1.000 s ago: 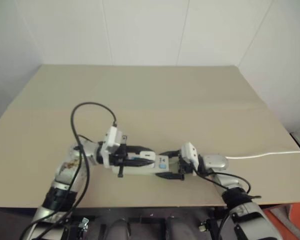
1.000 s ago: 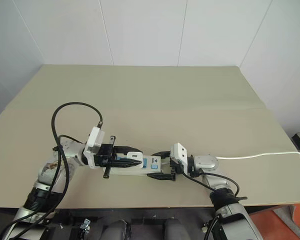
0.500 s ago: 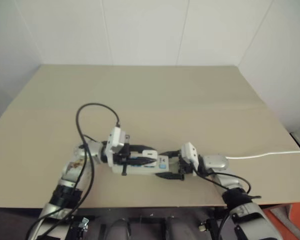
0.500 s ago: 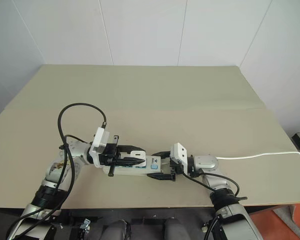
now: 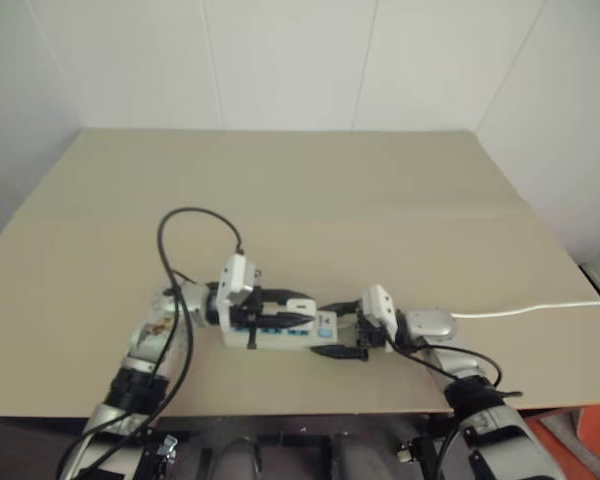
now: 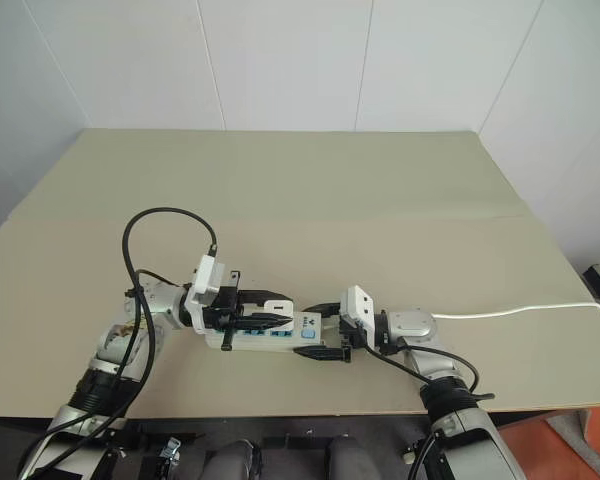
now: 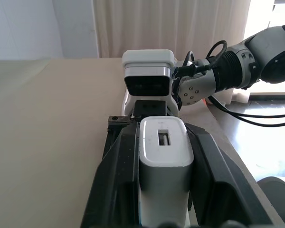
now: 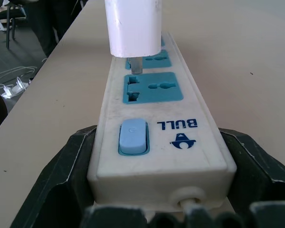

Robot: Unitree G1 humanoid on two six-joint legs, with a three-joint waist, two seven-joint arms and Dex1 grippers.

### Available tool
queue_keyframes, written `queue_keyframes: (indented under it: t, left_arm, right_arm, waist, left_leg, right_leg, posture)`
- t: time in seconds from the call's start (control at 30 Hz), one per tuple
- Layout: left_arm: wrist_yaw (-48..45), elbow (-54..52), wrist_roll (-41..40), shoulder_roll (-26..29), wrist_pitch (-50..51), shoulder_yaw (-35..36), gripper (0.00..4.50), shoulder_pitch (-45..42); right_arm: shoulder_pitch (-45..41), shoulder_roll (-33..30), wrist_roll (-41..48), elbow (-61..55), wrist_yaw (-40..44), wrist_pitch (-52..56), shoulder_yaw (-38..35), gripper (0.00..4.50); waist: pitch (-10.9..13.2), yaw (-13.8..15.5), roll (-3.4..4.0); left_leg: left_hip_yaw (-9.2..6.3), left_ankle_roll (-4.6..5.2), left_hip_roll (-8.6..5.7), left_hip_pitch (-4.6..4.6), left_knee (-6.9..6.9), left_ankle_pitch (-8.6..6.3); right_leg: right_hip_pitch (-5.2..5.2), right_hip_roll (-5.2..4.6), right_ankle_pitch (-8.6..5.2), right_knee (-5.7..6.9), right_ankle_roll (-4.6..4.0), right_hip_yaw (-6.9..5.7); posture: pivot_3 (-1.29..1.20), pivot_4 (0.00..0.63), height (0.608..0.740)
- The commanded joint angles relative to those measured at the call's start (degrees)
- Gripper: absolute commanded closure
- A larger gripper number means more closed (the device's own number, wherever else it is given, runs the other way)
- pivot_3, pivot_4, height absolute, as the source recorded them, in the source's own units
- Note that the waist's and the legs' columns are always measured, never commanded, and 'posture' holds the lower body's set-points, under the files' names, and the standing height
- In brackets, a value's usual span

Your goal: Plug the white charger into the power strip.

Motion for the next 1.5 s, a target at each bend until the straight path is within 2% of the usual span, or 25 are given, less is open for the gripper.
queue_keyframes:
  t: [0.03, 0.73, 1.1, 1.5]
  left_arm:
    - [-0.55, 0.16, 0.26, 0.09, -1.82, 0.0, 3.47, -0.9]
    - [-1.19, 1.36, 1.23, -1.09, -2.44, -1.48, 3.47, -0.48]
    - [-2.83, 2.06, 1.71, 0.17, -2.98, -1.43, 3.47, 0.11]
    - [-3.68, 13.22, 6.28, 3.71, -6.9, -2.02, 3.47, 0.88]
  right_arm:
    - [1.61, -0.84, -2.09, 0.56, -0.11, 0.89, 1.15, 1.08]
    - [2.51, -0.65, -1.9, -0.79, -1.19, 1.8, 1.21, 1.08]
    - [2.52, -0.92, -1.94, -0.7, -0.91, 1.81, 1.26, 1.08]
    - [2.55, -1.06, -1.65, -0.88, -0.66, 1.97, 1.46, 1.08]
  waist:
    - [0.0, 0.0, 0.0]
    - [0.0, 0.0, 0.0]
    - [0.0, -0.05, 0.0]
    - [-0.15, -0.24, 0.05]
  left_leg:
    - [0.0, 0.0, 0.0, 0.0, 0.0, 0.0]
    - [0.0, 0.0, 0.0, 0.0, -0.24, 0.0]
    - [0.02, 0.0, 0.0, 0.02, -0.35, 0.0]
    - [0.04, 0.0, 0.06, 0.17, -0.66, 0.0]
  right_leg:
    - [0.0, 0.0, 0.0, 0.0, 0.0, 0.0]
    - [-0.03, 0.0, 0.0, -0.17, 0.0, 0.0]
    - [-0.02, -0.01, 0.0, -0.27, 0.0, 0.0]
    - [-0.02, 0.05, 0.0, -0.36, -0.01, 0.03]
  posture:
    - [0.0, 0.15, 0.74]
    - [0.0, 0.15, 0.74]
    - [0.0, 0.15, 0.74]
    - [0.0, 0.15, 0.74]
